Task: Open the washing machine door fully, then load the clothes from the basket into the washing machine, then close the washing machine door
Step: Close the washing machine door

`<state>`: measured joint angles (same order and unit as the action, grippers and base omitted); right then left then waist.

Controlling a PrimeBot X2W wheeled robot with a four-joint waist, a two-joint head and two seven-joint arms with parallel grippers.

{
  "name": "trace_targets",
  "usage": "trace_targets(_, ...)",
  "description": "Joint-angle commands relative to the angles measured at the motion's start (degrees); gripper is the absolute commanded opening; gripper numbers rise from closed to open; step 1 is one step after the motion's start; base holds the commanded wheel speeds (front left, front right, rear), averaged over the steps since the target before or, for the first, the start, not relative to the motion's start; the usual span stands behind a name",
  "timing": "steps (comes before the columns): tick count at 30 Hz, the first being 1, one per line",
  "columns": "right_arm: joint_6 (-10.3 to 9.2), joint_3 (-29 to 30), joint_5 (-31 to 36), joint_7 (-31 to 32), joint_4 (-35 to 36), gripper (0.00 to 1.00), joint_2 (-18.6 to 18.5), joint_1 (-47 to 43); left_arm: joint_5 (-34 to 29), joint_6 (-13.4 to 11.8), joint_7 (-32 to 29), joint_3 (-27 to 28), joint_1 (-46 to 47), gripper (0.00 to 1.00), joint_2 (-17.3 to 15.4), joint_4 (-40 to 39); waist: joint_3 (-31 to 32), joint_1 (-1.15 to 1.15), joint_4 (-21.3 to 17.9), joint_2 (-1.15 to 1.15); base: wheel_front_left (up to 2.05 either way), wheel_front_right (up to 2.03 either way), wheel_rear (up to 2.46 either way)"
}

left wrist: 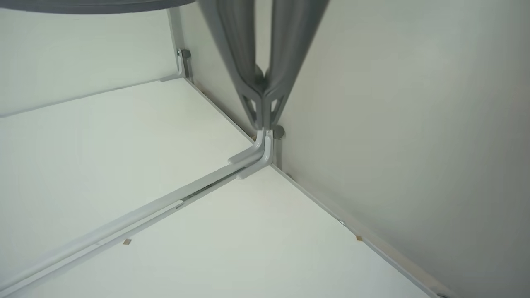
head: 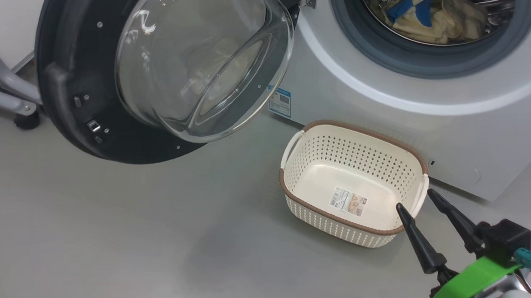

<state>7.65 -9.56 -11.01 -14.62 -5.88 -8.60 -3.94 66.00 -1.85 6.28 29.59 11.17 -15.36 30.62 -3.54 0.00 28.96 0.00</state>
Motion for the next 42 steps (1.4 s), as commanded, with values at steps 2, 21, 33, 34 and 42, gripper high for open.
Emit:
trace_targets(2, -0.16, -1.0, 0.2, -0.4, 1.8, 1.0, -0.8, 2.1, 1.7, -1.2, -2.1, 2.9, 5.2, 0.0, -5.0, -0.3, -1.0, 0.0, -1.5, 0.0, 0.0, 0.0, 0.0)
trace_targets(21, -0.16, -1.7, -0.6, -0.4, 1.1, 1.0, -1.9, 4.6, 13.5, -8.1, -16.5, 5.3, 31.5, 0.0, -17.7, 5.9, -4.9, 0.0, -11.0, 0.0, 0.0, 0.0, 0.0)
trace_targets(33, -0.16, -2.8, -1.0, -0.4, 0.4, 1.0, -1.4, 5.2, 15.6, -8.0, -21.6, 3.0, 37.6, 0.0, -17.1, 10.2, -4.5, 0.0, -15.0, 0.0, 0.0, 0.0, 0.0)
trace_targets(34, -0.16, -2.8, -1.0, -0.4, 0.4, 1.0, -1.5, 5.3, 16.0, -7.9, -21.8, 3.1, 37.9, 0.0, -16.9, 10.7, -4.6, 0.0, -15.3, 0.0, 0.0, 0.0, 0.0)
trace_targets(42, -0.16, -3.2, -1.0, -0.4, 0.5, 1.0, -1.9, 6.0, 16.9, -7.2, -22.2, 3.3, 39.4, 0.0, -16.0, 13.6, -5.2, 0.0, -17.3, 0.0, 0.0, 0.0, 0.0)
